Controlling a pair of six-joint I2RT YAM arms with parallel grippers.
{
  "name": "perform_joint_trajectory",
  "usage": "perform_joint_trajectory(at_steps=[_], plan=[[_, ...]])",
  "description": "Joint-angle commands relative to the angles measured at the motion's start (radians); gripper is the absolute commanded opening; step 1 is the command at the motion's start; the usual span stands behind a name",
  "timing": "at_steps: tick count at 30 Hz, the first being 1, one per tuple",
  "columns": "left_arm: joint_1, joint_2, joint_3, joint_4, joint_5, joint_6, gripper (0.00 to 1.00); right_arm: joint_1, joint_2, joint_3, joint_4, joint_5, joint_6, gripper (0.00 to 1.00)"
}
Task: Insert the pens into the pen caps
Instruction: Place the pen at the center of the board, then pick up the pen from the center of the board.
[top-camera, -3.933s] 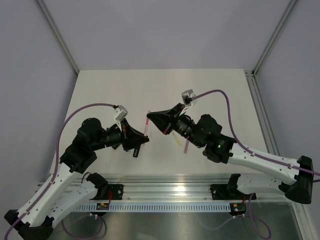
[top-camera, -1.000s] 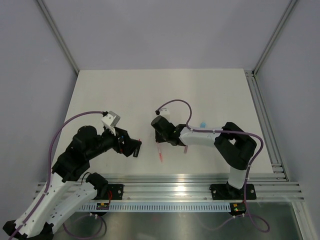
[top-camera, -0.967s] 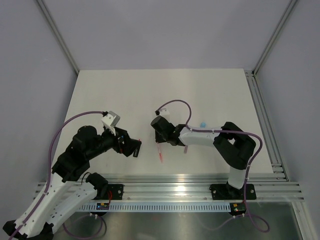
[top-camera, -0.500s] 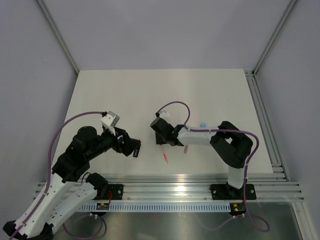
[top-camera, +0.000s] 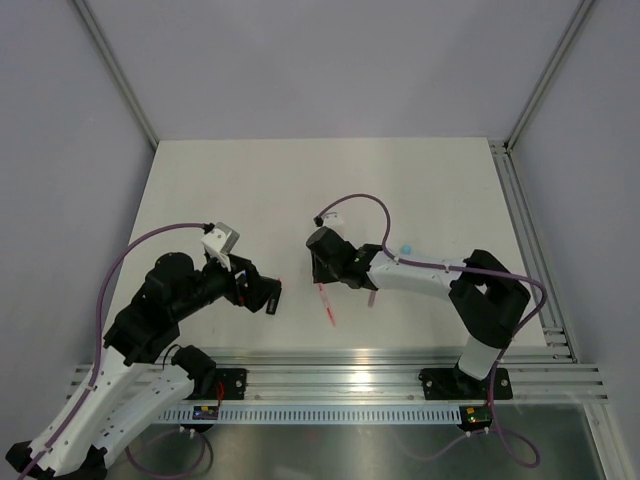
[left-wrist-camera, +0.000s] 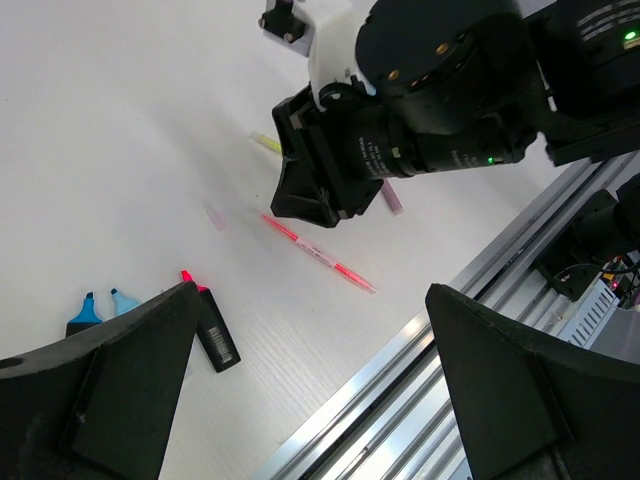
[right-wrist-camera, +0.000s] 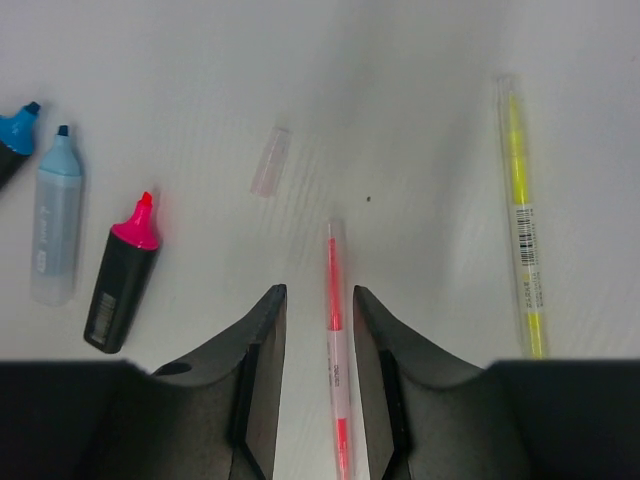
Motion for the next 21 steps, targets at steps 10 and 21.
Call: perform_joint_trajectory(at_steps=[10,21], plan=[[0.002,-0.002,-0.002,0.052,-0.002,0.014,0.99,-0.132,-0.175,-0.04,-0.088,-0.142,-0.235,0.4],[0.002,-0.003,-0.003,0.051,0.004,0.013,0.99,-0.208,-0.137,-0.05,-0.208,-0.217,-0.35,0.42]])
